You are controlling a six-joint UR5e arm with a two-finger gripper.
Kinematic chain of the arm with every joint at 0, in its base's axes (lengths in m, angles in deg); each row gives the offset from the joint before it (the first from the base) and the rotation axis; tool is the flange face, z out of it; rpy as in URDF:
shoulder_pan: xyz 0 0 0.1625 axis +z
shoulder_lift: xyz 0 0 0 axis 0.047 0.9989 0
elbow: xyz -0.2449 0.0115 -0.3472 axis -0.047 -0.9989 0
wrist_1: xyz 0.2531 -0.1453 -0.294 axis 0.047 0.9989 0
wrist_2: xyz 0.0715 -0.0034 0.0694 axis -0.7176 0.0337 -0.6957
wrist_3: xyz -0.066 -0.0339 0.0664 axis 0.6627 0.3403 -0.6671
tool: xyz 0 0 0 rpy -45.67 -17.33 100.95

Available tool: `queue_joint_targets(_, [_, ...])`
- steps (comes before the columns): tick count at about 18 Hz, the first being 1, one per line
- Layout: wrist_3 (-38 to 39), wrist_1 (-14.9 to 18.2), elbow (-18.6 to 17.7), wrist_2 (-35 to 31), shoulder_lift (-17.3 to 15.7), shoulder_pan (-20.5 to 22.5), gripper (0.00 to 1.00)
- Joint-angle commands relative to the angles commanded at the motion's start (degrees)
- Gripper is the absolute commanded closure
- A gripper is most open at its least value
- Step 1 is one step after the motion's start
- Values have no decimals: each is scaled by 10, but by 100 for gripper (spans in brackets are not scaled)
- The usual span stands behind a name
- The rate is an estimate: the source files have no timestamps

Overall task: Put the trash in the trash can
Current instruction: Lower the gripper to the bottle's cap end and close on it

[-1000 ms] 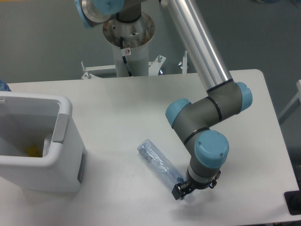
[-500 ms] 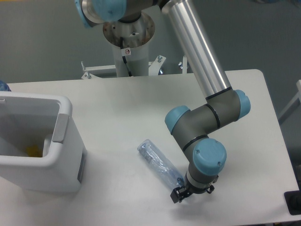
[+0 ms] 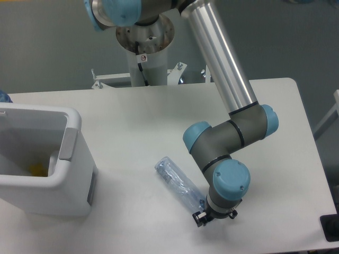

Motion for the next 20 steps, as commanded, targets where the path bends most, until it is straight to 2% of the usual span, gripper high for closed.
queue_joint_targets(7, [0, 0, -1, 0, -2, -4, 74])
queue_joint_targets(16, [-2, 3, -5, 2, -18, -6, 78])
queue_joint_targets(20, [-3, 4, -4, 8, -40, -5, 79])
